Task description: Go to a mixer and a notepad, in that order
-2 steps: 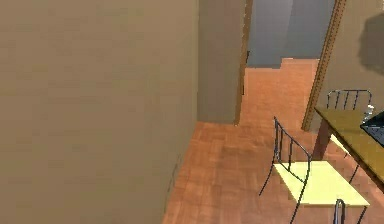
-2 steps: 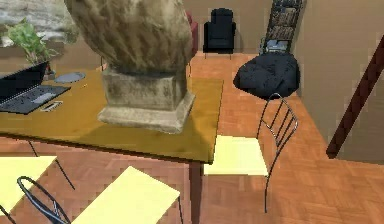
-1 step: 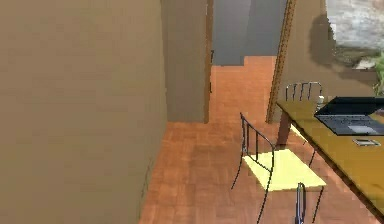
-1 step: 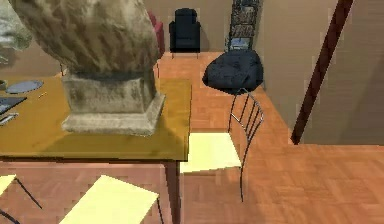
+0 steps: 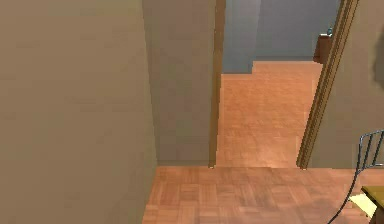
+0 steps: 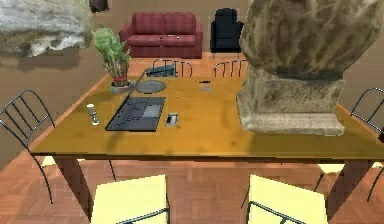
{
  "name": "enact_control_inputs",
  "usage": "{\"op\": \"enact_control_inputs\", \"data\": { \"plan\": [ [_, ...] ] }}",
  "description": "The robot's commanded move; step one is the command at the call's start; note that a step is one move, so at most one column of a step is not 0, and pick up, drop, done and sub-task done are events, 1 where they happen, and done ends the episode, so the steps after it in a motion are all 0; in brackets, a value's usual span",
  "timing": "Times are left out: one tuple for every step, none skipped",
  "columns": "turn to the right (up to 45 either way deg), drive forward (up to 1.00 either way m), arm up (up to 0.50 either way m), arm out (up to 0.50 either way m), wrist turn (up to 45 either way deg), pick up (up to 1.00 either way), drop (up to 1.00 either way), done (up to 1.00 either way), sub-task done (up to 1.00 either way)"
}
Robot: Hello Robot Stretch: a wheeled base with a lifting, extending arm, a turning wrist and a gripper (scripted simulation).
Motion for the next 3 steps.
{"op": "enact_control_inputs", "data": {
  "plan": [
    [3.0, 0.00, 0.00, 0.00, 0.0, 0.00, 0.00, 0.00, 0.00],
    [0.0, 0.50, 0.00, 0.00, 0.0, 0.00, 0.00, 0.00, 0.00],
    [24.0, 0.00, 0.00, 0.00, 0.0, 0.00, 0.00, 0.00, 0.00]
  ]
}}
